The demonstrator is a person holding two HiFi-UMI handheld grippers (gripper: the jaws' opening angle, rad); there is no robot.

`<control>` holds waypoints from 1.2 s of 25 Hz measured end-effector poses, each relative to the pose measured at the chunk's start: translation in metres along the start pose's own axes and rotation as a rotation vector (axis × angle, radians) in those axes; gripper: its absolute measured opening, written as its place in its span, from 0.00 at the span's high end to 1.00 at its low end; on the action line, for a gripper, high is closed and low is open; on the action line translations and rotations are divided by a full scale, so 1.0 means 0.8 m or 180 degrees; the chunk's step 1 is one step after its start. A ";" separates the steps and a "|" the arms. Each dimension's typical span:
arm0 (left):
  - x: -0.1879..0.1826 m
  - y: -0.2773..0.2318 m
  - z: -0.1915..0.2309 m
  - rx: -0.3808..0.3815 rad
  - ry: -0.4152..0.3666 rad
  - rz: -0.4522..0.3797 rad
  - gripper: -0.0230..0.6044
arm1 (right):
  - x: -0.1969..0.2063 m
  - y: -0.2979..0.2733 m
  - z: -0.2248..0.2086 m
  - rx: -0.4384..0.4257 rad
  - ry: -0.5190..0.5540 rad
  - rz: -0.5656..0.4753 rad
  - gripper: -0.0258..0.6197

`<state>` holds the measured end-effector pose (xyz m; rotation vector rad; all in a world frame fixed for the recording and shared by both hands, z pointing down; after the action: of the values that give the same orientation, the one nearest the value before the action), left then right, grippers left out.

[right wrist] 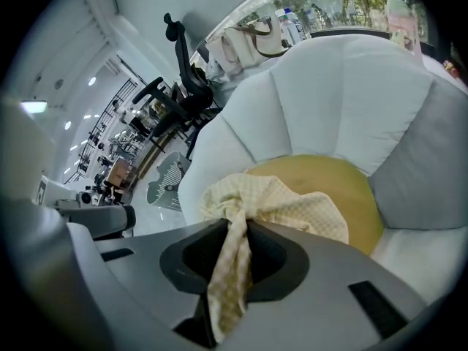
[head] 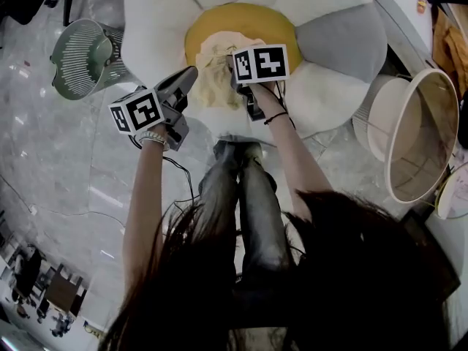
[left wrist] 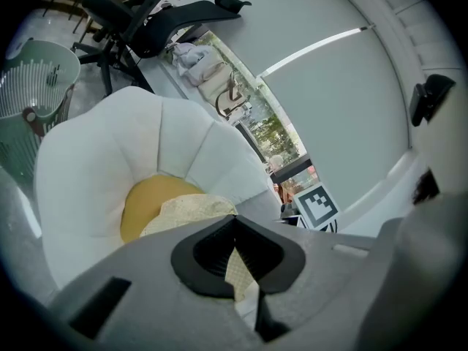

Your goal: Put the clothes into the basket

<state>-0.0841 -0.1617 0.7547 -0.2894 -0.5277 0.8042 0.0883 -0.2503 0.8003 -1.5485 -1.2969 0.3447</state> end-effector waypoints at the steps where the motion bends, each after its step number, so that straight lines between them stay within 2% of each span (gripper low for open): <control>1: -0.001 0.003 -0.005 -0.0009 -0.0011 -0.0016 0.95 | -0.002 0.006 0.001 -0.0004 -0.0005 -0.0016 0.85; 8: -0.003 0.023 -0.040 -0.0099 -0.0047 -0.0100 0.95 | -0.012 0.050 0.013 -0.0044 -0.0003 -0.0083 0.85; 22: -0.008 0.071 -0.129 0.0047 0.0013 -0.0352 0.95 | -0.042 0.158 0.043 -0.0034 0.0057 -0.0230 0.85; 26: -0.013 0.092 -0.149 -0.0092 -0.0038 -0.0446 0.95 | -0.055 0.185 0.055 -0.0053 0.0097 -0.0263 0.85; 30: -0.017 0.106 -0.173 -0.0061 -0.0044 -0.0526 0.95 | -0.066 0.209 0.068 -0.0088 0.0143 -0.0315 0.85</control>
<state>-0.0671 -0.1219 0.5978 -0.2545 -0.5648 0.6417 0.1195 -0.2462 0.6191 -1.5008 -1.3427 0.2289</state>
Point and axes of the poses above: the fingertips, and each gripper's own axes: y backward along the fingers, z to its left, x out of its underside, the point moved 8 cm from there along y, backward along the fingers, and after that the axes turned 6 degrees about y, right-handed, at the moved point
